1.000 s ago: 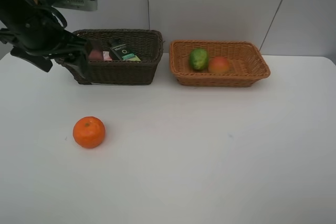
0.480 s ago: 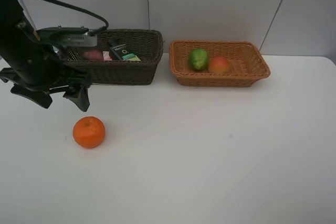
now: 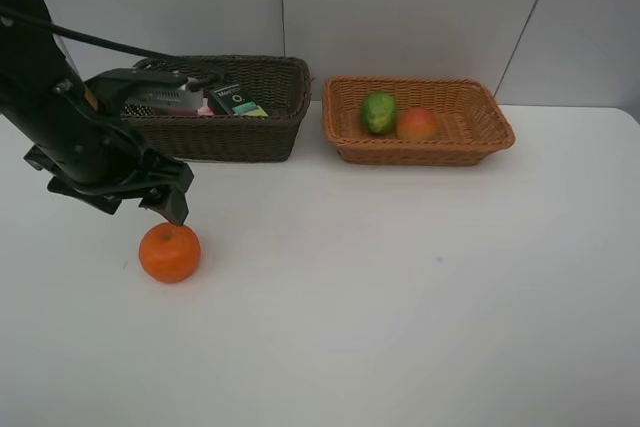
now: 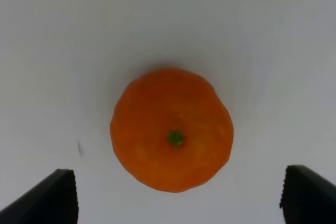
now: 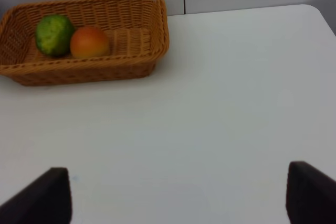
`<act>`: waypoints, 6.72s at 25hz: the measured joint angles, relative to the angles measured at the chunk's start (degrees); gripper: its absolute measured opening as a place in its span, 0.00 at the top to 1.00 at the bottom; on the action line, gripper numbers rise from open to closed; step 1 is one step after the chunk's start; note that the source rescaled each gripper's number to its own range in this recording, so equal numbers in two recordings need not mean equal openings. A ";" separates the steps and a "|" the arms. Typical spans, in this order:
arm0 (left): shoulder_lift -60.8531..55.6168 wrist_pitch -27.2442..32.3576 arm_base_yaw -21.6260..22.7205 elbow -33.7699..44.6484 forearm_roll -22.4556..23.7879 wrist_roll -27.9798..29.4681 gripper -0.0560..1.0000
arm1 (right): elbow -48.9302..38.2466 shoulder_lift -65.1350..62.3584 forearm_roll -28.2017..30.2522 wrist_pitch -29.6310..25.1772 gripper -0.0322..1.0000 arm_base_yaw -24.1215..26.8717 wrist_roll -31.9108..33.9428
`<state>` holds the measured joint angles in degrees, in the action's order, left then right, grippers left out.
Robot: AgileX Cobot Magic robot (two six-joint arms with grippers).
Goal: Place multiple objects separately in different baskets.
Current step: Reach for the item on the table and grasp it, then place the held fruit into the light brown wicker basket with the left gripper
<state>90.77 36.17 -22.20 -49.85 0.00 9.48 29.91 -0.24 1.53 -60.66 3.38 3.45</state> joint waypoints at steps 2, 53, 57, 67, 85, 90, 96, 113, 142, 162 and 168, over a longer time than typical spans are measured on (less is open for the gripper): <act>0.00 -0.86 0.00 0.00 0.63 -0.82 0.00 | 0.00 0.00 0.00 0.00 0.26 0.00 0.00; 14.25 -4.62 -5.34 0.06 6.80 -3.92 0.00 | 0.00 0.00 0.00 0.00 0.26 0.00 0.00; 14.25 -4.79 -5.34 0.06 7.43 -3.92 0.00 | 0.00 0.00 0.00 0.00 0.26 0.00 0.00; 14.42 -8.18 -5.34 1.31 7.42 -3.92 0.00 | 0.00 0.00 0.00 0.00 0.26 0.00 0.00; 17.96 -12.11 -5.34 3.17 7.63 -3.99 0.00 | 0.00 0.00 0.00 0.00 0.26 0.00 0.00; 17.96 -13.12 -5.34 3.17 7.63 -4.01 0.00 | 0.00 0.00 0.00 0.00 0.26 0.00 0.00; 17.96 -13.77 -5.34 3.17 7.58 -4.06 0.08 | 0.00 0.00 0.00 0.00 0.26 0.00 0.00; 18.15 -14.70 -5.34 3.17 7.34 -4.06 0.08 | 0.00 0.00 0.00 0.00 0.26 0.00 0.00; 18.57 0.55 -13.02 -29.01 1.10 -4.00 0.08 | 0.00 0.00 0.00 0.00 0.26 0.00 0.00; 34.23 -31.28 -17.24 -44.26 0.00 -4.00 0.08 | 0.00 0.00 0.00 0.00 0.26 0.00 0.05; 38.27 -35.82 -17.24 -44.26 0.00 -4.00 0.08 | 0.00 0.00 0.00 0.00 0.26 0.00 0.05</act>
<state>129.05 0.35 -39.44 -94.12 0.00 5.48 29.91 -0.24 1.53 -60.66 3.38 3.50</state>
